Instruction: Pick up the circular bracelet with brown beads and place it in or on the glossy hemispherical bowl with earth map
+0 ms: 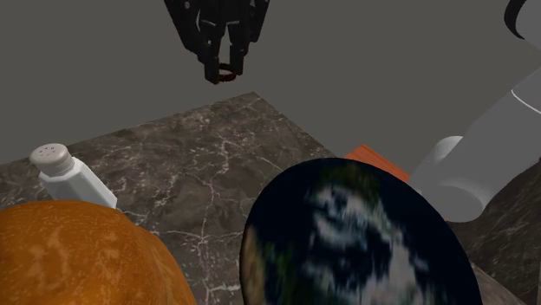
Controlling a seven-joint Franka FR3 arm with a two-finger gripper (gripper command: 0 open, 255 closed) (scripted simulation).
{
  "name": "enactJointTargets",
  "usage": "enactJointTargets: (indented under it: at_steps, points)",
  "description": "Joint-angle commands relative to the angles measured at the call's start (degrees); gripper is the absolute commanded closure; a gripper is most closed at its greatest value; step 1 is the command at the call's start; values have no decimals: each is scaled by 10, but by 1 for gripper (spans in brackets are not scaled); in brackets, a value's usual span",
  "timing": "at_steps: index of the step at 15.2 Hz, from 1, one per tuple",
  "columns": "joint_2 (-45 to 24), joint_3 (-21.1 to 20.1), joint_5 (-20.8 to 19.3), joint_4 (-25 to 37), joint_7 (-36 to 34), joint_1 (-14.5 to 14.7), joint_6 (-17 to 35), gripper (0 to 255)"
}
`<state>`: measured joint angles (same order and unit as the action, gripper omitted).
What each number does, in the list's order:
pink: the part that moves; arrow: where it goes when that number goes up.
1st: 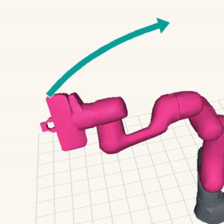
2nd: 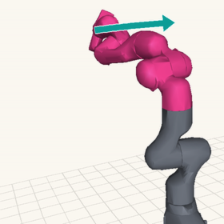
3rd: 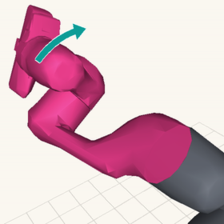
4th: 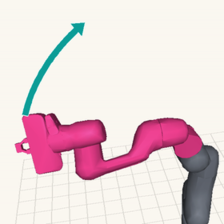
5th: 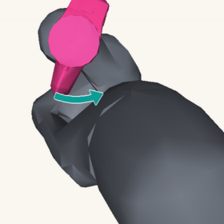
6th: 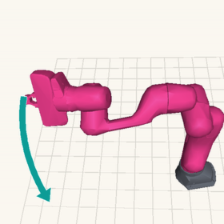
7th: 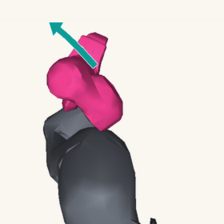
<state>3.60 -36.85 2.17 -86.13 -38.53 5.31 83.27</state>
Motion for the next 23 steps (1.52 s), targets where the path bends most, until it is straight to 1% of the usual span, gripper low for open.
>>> enactJointTargets:
  at_steps: [1,9,15,19,23]
  points:
    - [-8,-2,-5,23,-4,1,-17,255]
    - [-58,-17,-36,139,-26,15,-94,255]
    - [-111,-32,-74,247,-48,41,-160,255]
    - [-20,-29,-11,155,-56,25,-139,255]
    - [56,-24,40,93,-68,28,-135,255]
